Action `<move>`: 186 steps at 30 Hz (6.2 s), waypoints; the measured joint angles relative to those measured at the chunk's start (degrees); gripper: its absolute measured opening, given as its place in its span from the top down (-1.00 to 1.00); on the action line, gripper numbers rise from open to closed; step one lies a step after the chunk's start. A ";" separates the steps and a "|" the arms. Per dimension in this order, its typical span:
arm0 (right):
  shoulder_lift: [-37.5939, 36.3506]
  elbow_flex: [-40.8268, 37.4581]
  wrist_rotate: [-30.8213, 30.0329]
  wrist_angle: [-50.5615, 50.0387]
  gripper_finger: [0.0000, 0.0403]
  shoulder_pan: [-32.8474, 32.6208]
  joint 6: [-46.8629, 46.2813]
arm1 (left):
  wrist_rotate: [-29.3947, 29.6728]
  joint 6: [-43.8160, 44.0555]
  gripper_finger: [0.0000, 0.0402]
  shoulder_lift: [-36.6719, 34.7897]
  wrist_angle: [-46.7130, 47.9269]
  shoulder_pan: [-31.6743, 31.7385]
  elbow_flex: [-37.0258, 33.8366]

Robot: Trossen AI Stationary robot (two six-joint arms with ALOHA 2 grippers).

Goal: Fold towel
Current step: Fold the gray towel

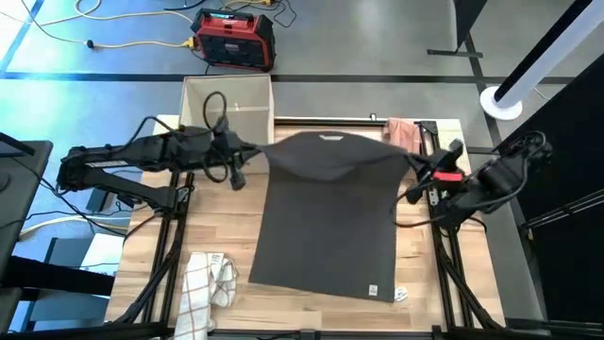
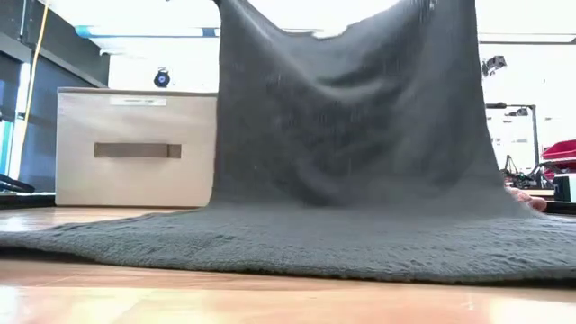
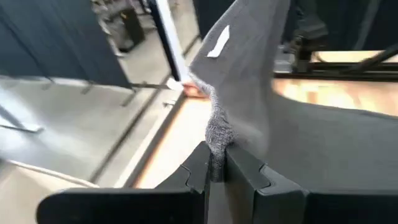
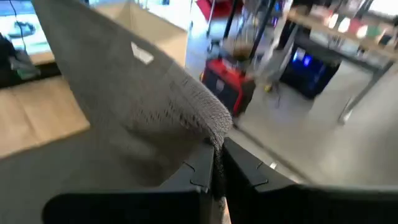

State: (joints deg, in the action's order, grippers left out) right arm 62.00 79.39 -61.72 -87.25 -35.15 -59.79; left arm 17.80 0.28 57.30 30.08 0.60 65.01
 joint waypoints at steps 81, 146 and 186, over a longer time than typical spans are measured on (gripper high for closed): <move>-6.71 -41.55 50.36 43.88 0.24 19.05 -7.28 | -10.79 -4.35 0.12 21.12 -21.07 8.16 -29.78; -4.10 -40.00 39.40 40.18 1.00 24.75 7.38 | -15.93 14.80 0.91 16.16 -4.03 6.13 -26.03; 19.76 -32.52 70.68 55.84 0.55 -8.24 -1.89 | -41.87 41.55 0.42 24.55 -24.77 -29.14 -24.17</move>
State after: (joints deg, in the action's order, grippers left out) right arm 81.75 46.87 8.97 -31.41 -43.39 -61.68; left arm -24.08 41.82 81.85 5.32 -28.54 40.84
